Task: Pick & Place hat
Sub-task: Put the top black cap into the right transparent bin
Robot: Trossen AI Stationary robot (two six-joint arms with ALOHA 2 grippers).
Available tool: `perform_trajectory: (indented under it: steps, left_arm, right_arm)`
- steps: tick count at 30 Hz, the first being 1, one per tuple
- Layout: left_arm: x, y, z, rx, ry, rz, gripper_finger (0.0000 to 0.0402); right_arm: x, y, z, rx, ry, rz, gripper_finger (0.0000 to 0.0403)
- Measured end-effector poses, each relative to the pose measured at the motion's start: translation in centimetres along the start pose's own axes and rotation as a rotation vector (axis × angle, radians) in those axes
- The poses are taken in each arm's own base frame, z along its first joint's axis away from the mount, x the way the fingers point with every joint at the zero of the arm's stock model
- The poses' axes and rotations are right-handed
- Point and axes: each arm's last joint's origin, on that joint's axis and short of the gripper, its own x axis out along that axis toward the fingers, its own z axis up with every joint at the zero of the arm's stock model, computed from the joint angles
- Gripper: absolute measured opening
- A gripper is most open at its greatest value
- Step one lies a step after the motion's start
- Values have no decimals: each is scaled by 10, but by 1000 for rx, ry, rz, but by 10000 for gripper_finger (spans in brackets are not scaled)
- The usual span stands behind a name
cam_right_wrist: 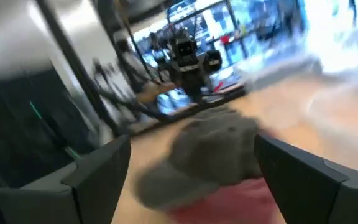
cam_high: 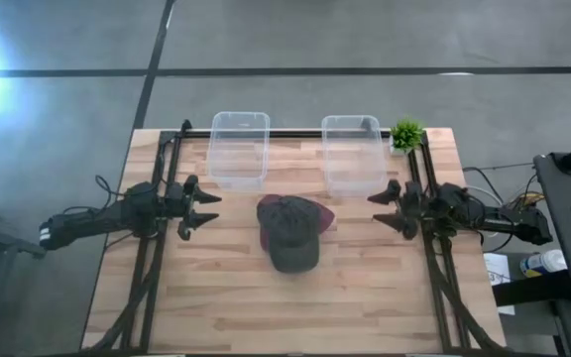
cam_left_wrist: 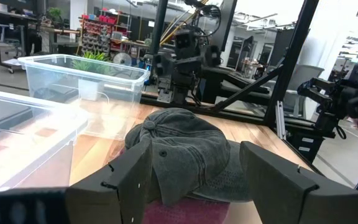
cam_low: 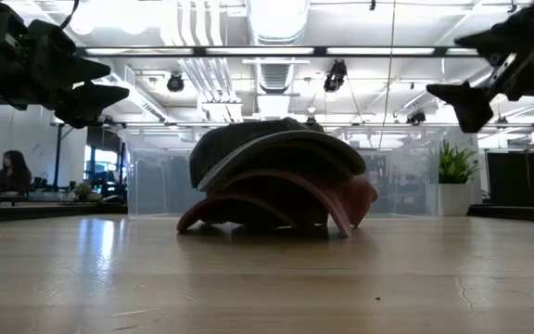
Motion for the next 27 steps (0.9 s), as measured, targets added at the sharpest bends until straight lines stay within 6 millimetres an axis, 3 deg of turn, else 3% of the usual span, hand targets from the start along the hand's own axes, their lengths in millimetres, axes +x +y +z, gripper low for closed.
perform_trajectory:
  steps: [3,5,10,18,24,27]
  left_arm:
    - [0,0,0,0,0,0,236]
    - [0,0,0,0,0,0,236]
    - [0,1,0,13,-3,20,236]
    - [-1,8,1,31,-45,269,236]
    - [-1,8,2,30,-53,294,236]
    - [-1,7,4,-164,-97,244,236]
  right_arm:
    - [0,1,3,357,-31,9,338]
    - [0,0,4,445,-69,-18,338]
    - [0,1,8,503,-140,-24,338]
    - [1,12,26,500,-282,134,338]
    - [12,7,24,469,-293,49,338]
    - [22,9,30,522,-268,0,338]
